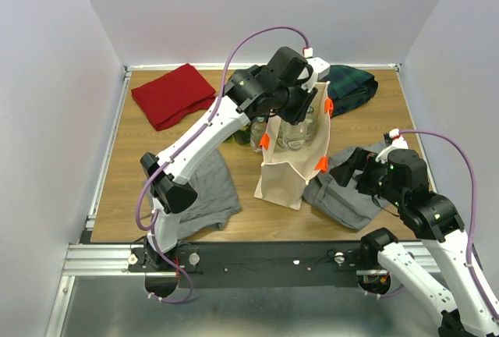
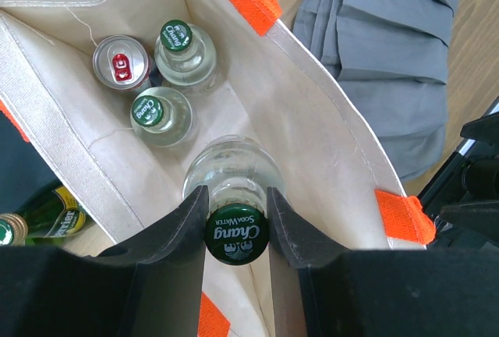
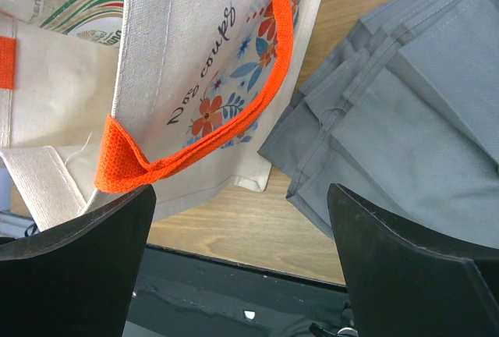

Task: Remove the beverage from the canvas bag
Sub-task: Take out the drink from the canvas bag.

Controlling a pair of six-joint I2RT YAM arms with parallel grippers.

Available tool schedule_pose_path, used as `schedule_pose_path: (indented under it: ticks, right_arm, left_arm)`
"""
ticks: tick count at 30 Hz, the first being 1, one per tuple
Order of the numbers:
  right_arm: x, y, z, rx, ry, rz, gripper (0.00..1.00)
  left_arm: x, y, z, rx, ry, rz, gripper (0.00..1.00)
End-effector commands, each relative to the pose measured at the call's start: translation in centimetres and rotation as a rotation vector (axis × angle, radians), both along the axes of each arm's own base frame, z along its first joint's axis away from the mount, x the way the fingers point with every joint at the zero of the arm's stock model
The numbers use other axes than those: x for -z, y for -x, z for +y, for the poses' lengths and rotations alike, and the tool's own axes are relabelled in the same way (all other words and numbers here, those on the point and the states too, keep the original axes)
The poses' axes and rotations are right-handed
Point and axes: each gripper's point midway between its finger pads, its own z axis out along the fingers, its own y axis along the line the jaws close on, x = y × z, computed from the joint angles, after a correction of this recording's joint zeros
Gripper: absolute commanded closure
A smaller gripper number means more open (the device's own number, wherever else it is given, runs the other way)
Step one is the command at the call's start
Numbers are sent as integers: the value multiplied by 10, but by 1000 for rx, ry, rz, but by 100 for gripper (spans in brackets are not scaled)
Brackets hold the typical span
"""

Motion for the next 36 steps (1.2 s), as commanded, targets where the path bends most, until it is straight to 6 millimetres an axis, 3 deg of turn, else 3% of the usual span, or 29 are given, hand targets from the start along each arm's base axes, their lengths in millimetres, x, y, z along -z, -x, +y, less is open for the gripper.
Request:
schedule_pose_path:
  ticks: [1, 18, 36]
  right_arm:
    - [3, 2, -4, 22, 9, 5, 0]
    - [2, 2, -5, 24, 8, 4, 0]
    - [3, 1, -4, 18, 9, 6, 0]
  left_arm:
    - [-90, 8, 6, 11, 200, -176, 100]
    - [-134, 9, 27, -48, 268, -286, 100]
    - [-164, -1, 61, -189, 277, -405, 100]
